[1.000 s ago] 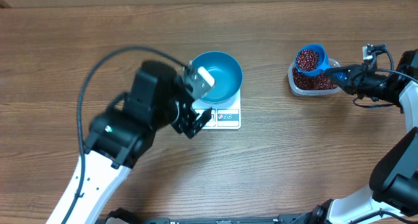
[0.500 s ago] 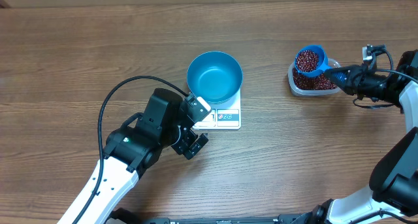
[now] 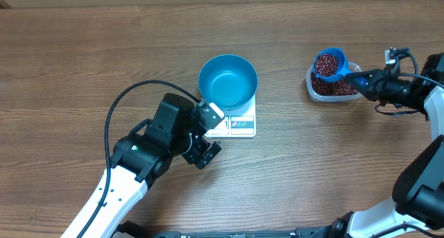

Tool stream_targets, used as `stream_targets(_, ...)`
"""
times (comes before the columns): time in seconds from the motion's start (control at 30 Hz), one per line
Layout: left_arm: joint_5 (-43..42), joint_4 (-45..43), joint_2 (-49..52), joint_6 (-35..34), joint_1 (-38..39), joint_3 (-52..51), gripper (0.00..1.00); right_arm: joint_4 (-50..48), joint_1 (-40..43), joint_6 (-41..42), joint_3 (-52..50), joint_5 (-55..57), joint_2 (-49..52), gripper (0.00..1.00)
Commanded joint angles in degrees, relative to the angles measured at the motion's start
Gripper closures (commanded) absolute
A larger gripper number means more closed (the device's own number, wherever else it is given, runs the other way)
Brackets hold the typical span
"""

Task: Scoop item into bowl and weigh 150g on scale

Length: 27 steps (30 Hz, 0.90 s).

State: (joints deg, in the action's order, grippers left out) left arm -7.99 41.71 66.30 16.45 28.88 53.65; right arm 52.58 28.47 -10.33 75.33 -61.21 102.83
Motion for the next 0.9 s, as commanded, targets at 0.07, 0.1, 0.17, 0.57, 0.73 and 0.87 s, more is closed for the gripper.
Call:
stream_targets(0.07,-0.81,-0.22,0.35,0.26,0.39,-0.31,0.01,-0.13,0.22,-0.68,-0.37,-0.28,0.24,0.96)
stream_targets(0.1,-0.81,-0.44,0.35,0.26,0.39,-0.31,0.00,-0.13,0.20,-0.68,-0.37,-0.28,0.24,0.96)
stream_targets(0.17,-0.81,-1.01,0.35,0.26,0.39,-0.31,0.01,-0.15,0.15,-0.68,-0.37,-0.28,0.24,0.96)
stream_targets(0.57,0.52,-1.97,1.99,5.14,0.39,-0.37,0.00,0.31,0.15,-0.68,-0.37,-0.28,0.24,0.96)
stream_targets(0.73,0.92,-2.10,2.05,7.17,0.39,-0.37,0.00,0.26,0.15,-0.68,-0.37,-0.28,0.24,0.96)
stream_targets(0.87,1.14,-3.50,2.05,7.82,0.39,-0.42,0.00,0.26,0.15,-0.68,-0.37,-0.28,0.24,0.96)
